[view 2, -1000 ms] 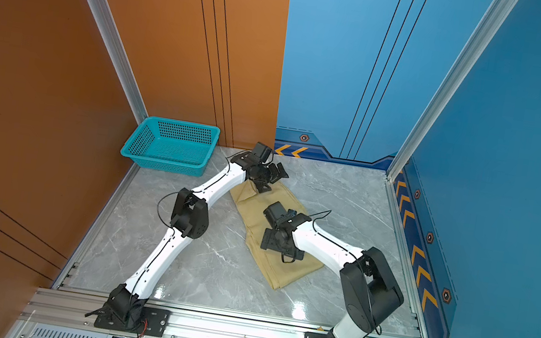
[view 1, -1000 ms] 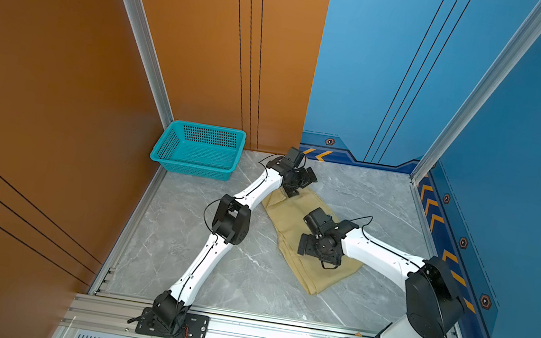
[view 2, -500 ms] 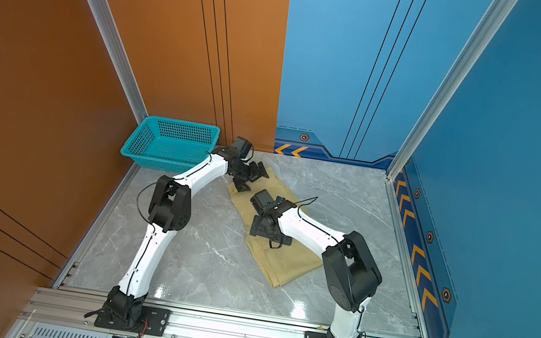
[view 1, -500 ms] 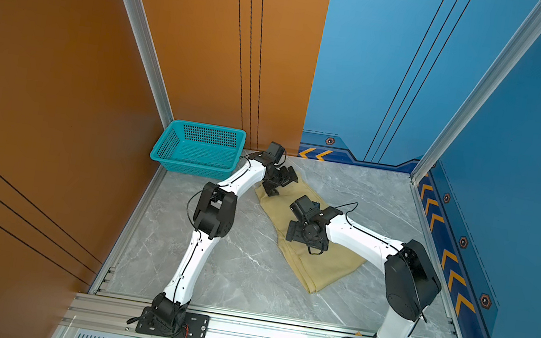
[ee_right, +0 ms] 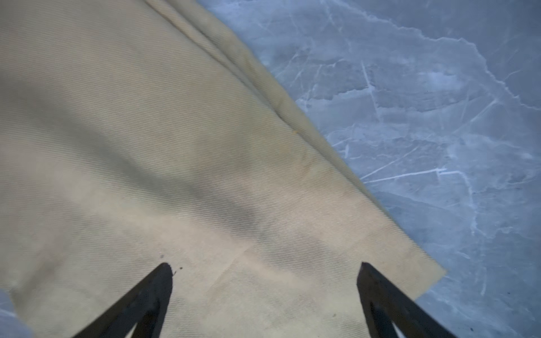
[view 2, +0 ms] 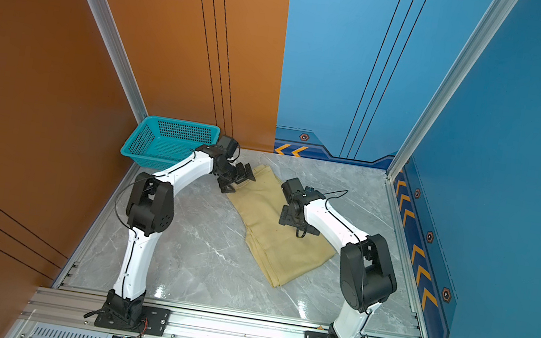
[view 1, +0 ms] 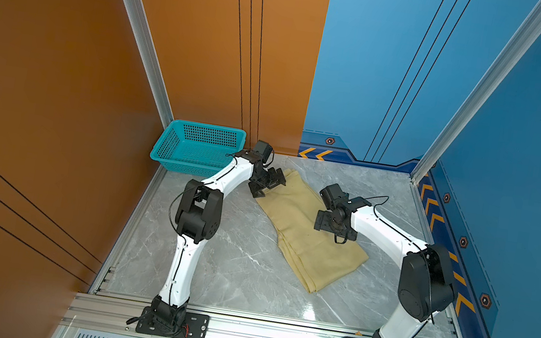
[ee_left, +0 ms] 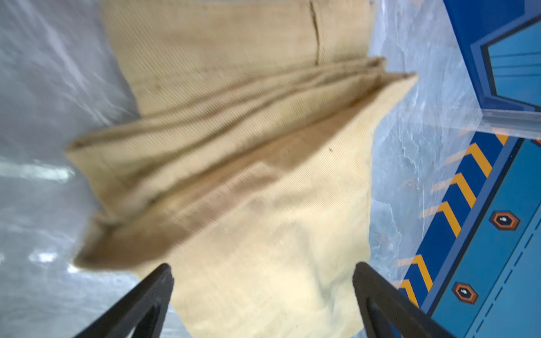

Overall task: Roll up the long pants
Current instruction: Adjust the long pant at the center of the board.

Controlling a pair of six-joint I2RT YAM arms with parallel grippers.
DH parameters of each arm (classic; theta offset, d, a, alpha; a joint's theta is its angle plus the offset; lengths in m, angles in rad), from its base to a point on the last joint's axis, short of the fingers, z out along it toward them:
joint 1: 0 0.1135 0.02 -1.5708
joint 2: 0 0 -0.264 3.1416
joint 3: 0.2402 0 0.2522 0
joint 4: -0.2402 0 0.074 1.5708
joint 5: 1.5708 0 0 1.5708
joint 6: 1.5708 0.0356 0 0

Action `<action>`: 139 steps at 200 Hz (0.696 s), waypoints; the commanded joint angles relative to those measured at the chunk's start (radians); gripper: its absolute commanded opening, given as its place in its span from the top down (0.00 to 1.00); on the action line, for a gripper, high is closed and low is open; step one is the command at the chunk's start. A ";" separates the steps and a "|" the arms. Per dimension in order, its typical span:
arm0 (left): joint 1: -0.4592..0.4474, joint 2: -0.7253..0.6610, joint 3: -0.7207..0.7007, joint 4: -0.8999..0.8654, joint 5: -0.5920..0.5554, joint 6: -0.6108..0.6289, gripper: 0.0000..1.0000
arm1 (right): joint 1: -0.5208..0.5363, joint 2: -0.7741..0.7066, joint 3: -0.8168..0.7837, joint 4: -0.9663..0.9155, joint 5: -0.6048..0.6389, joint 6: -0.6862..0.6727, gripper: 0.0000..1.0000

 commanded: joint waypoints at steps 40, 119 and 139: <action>-0.160 -0.098 -0.066 -0.017 -0.117 0.008 0.02 | -0.039 -0.043 -0.103 -0.036 0.034 -0.064 0.00; -0.110 0.216 0.158 -0.019 -0.094 -0.023 0.01 | -0.014 -0.096 -0.222 -0.027 -0.022 -0.050 0.00; -0.093 0.276 0.235 -0.019 -0.073 -0.048 0.01 | 0.021 -0.098 -0.245 -0.025 -0.041 -0.032 0.00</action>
